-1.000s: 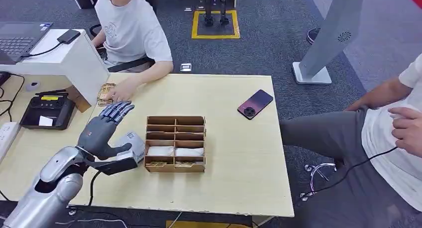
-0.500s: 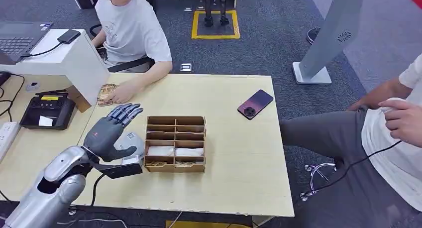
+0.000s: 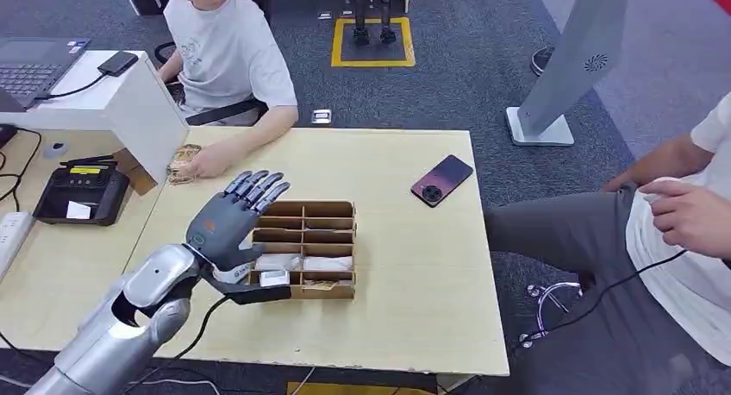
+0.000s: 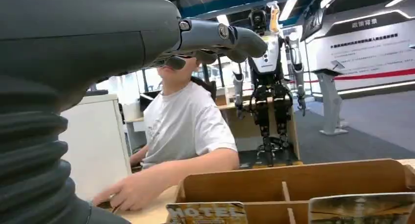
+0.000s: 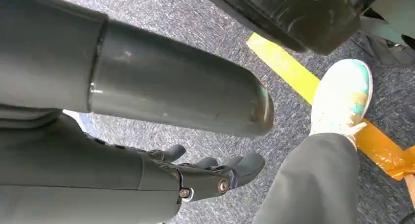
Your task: Pass the card to the sensor for recognition and then transmit it.
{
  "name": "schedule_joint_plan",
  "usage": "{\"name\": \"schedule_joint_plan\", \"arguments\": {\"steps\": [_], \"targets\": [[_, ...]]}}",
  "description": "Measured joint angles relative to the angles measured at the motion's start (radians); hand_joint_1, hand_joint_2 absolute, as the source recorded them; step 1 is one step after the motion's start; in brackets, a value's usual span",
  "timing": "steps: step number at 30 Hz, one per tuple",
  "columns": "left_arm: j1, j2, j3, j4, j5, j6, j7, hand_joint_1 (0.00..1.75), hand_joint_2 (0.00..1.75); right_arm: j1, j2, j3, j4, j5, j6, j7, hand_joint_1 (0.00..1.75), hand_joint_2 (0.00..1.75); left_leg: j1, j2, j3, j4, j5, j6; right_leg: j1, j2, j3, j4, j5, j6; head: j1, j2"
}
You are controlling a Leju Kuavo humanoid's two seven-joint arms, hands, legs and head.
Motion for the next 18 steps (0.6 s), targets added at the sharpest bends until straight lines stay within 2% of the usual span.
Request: {"name": "schedule_joint_plan", "arguments": {"steps": [18], "targets": [[-0.018, -0.01, -0.031, 0.037, -0.004, 0.003, 0.011, 0.0, 1.75, 0.0, 0.0, 0.0, 0.0, 0.0, 0.0, -0.001, 0.0, 0.0, 0.0, 0.0, 0.0, 0.0, 0.0, 0.0, 0.0, 0.0, 0.0, 0.0, 0.0, 0.0, 0.0, 0.0]]}}
